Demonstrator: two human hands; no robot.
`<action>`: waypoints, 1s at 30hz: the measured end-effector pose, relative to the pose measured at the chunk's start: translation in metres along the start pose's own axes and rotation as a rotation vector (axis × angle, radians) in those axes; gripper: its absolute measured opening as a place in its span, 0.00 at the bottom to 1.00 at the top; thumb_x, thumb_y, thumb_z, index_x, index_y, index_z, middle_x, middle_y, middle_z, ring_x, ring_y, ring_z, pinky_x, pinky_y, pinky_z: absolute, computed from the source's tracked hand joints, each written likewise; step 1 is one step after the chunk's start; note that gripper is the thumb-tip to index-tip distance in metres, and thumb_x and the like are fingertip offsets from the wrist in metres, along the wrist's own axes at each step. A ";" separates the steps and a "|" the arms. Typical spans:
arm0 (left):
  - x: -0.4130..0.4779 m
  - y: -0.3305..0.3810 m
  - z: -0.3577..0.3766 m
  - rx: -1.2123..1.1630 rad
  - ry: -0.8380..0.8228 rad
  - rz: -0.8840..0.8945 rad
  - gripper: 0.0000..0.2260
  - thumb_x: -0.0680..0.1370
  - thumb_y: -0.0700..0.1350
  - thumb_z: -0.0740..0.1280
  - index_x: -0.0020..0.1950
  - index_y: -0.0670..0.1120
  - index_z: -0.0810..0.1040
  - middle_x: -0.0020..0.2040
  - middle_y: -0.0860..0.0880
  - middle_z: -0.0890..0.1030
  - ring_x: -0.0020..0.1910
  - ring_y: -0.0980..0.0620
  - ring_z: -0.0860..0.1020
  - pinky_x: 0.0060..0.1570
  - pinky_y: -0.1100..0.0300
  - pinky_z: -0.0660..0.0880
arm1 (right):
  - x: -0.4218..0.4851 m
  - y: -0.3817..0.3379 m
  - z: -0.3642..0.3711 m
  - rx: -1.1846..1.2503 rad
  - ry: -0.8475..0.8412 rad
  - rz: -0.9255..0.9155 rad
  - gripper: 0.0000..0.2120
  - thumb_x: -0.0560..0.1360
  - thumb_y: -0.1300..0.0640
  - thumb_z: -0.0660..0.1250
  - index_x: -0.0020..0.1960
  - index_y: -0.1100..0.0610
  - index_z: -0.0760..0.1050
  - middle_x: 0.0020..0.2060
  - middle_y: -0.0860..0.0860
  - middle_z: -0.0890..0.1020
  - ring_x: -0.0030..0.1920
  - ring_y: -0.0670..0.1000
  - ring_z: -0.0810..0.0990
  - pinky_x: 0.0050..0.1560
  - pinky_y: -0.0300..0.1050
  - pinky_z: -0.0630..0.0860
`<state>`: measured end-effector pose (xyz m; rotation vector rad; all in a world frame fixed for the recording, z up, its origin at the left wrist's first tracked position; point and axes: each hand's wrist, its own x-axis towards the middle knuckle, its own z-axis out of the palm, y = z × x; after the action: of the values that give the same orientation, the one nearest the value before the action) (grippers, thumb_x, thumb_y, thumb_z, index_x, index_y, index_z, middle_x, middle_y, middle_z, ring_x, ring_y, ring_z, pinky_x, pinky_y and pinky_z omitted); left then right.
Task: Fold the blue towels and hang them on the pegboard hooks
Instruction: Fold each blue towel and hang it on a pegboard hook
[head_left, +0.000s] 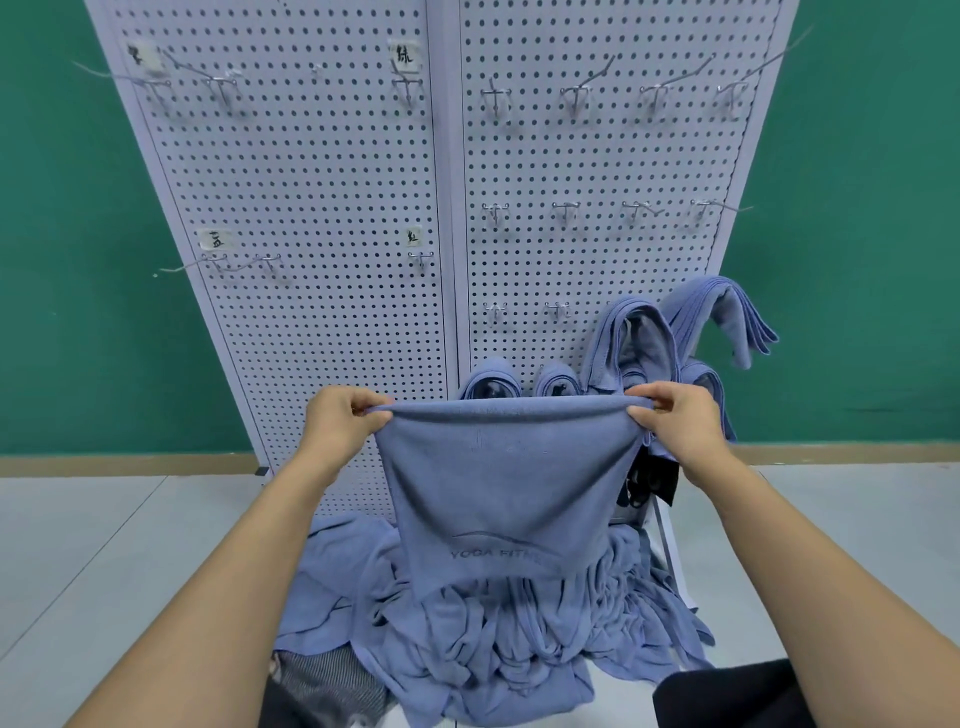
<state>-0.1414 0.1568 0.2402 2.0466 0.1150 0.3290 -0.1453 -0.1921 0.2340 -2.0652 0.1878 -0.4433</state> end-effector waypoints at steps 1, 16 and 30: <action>0.001 -0.002 -0.001 0.016 0.011 -0.004 0.04 0.74 0.35 0.71 0.43 0.42 0.83 0.37 0.47 0.79 0.38 0.51 0.74 0.45 0.56 0.74 | -0.001 -0.002 0.000 -0.056 0.021 -0.028 0.08 0.73 0.67 0.70 0.52 0.63 0.81 0.32 0.46 0.75 0.33 0.42 0.71 0.36 0.27 0.67; -0.009 0.020 0.004 -0.621 -0.014 -0.439 0.06 0.74 0.42 0.72 0.45 0.41 0.79 0.42 0.44 0.82 0.38 0.49 0.81 0.37 0.58 0.78 | -0.011 -0.028 0.017 0.607 -0.138 0.342 0.12 0.75 0.60 0.70 0.34 0.57 0.71 0.19 0.45 0.72 0.20 0.42 0.69 0.27 0.33 0.74; -0.044 0.075 0.066 -0.564 -0.178 -0.165 0.08 0.76 0.40 0.70 0.53 0.39 0.82 0.45 0.44 0.85 0.42 0.52 0.84 0.40 0.64 0.80 | -0.054 -0.086 0.063 0.513 -0.305 0.050 0.03 0.75 0.63 0.69 0.48 0.60 0.78 0.40 0.54 0.81 0.38 0.46 0.81 0.40 0.35 0.79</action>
<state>-0.1693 0.0555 0.2680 1.4871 0.0705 0.0614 -0.1745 -0.0813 0.2667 -1.5922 -0.0554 -0.1209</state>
